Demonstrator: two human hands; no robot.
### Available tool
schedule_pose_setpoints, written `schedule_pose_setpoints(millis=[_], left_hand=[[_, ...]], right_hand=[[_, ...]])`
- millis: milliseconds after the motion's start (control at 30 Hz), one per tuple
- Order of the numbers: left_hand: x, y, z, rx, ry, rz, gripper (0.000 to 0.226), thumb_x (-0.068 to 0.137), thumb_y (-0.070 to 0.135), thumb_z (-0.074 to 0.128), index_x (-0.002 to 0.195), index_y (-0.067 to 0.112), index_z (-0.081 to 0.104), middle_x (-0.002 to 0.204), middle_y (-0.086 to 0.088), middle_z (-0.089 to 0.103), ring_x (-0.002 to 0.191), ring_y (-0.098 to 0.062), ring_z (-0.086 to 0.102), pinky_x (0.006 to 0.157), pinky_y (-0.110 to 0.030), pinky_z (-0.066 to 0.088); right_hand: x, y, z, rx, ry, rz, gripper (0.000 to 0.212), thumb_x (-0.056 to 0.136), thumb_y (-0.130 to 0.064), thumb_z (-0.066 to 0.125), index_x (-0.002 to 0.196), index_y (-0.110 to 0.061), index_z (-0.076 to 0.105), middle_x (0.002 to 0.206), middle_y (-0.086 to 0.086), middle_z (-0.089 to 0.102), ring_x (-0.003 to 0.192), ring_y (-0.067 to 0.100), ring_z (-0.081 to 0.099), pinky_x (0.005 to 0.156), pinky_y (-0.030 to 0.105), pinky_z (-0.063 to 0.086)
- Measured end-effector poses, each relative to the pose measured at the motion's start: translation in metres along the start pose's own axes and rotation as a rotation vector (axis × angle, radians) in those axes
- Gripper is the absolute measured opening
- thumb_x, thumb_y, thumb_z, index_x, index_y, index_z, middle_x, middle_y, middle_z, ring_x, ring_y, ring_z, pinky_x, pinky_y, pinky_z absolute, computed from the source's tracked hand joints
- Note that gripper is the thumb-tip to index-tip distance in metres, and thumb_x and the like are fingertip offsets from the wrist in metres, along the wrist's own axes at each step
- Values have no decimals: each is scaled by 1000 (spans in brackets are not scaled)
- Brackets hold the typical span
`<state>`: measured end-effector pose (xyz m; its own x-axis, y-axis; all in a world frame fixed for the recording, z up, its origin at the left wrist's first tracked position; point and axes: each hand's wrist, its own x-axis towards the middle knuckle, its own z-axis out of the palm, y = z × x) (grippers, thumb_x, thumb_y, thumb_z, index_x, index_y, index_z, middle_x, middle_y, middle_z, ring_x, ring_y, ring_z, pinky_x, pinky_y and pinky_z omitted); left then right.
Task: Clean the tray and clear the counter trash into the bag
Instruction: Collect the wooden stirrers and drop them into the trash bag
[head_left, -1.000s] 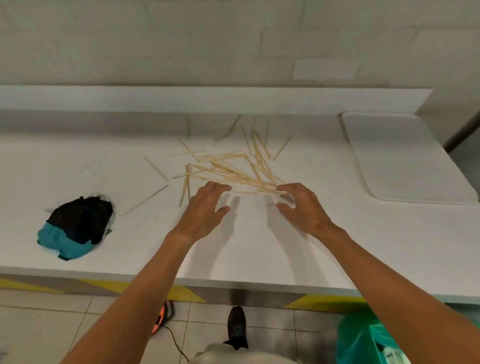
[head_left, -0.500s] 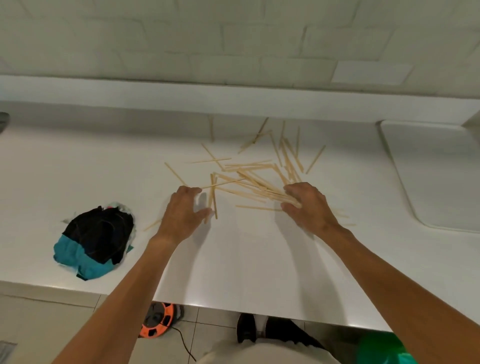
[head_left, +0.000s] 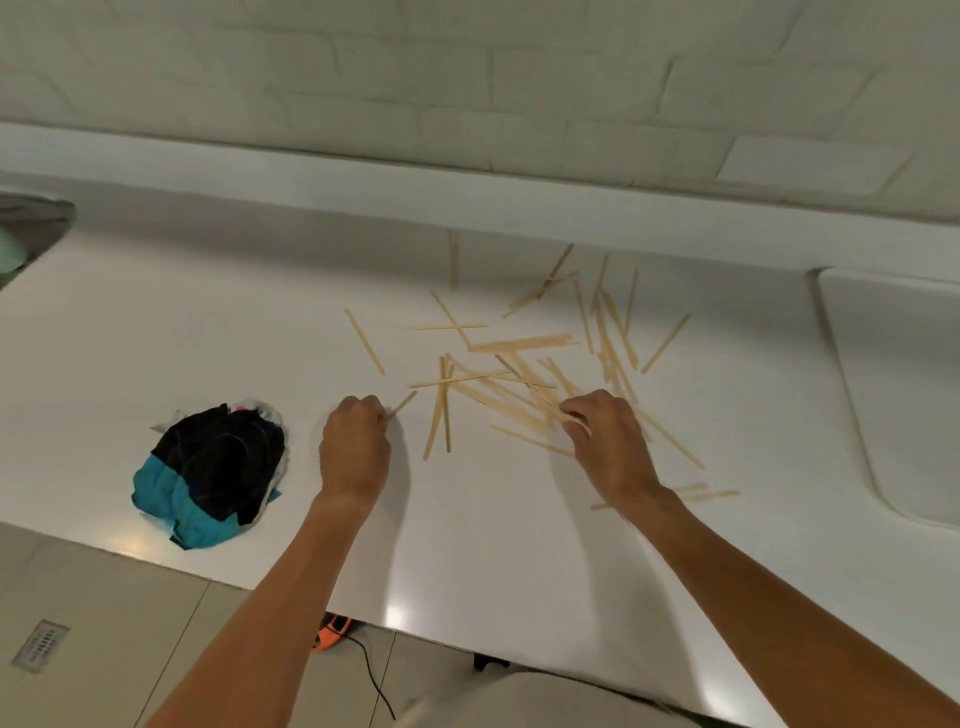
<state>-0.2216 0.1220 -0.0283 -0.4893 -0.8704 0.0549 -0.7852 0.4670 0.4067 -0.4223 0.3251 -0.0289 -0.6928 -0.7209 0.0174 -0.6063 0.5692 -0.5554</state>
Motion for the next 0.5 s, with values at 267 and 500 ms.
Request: schedule_pose_setpoints(millis=[267, 500], left_hand=[[2, 33, 22, -171, -61, 13, 13, 95, 18, 58, 92, 6, 64, 91, -8, 58, 87, -27, 59, 70, -33, 45], [-9, 73, 38, -178, -31, -67, 43, 81, 39, 75, 109, 7, 65, 109, -12, 55, 105, -30, 50, 90, -36, 44]], right_hand=[[4, 4, -6, 131, 19, 8, 22, 89, -9, 67, 108, -18, 60, 103, -5, 55, 94, 12, 56, 77, 21, 44], [17, -1, -11, 12, 21, 40, 22, 91, -12, 64, 113, -13, 64, 96, 1, 71, 90, 22, 66, 77, 38, 56]])
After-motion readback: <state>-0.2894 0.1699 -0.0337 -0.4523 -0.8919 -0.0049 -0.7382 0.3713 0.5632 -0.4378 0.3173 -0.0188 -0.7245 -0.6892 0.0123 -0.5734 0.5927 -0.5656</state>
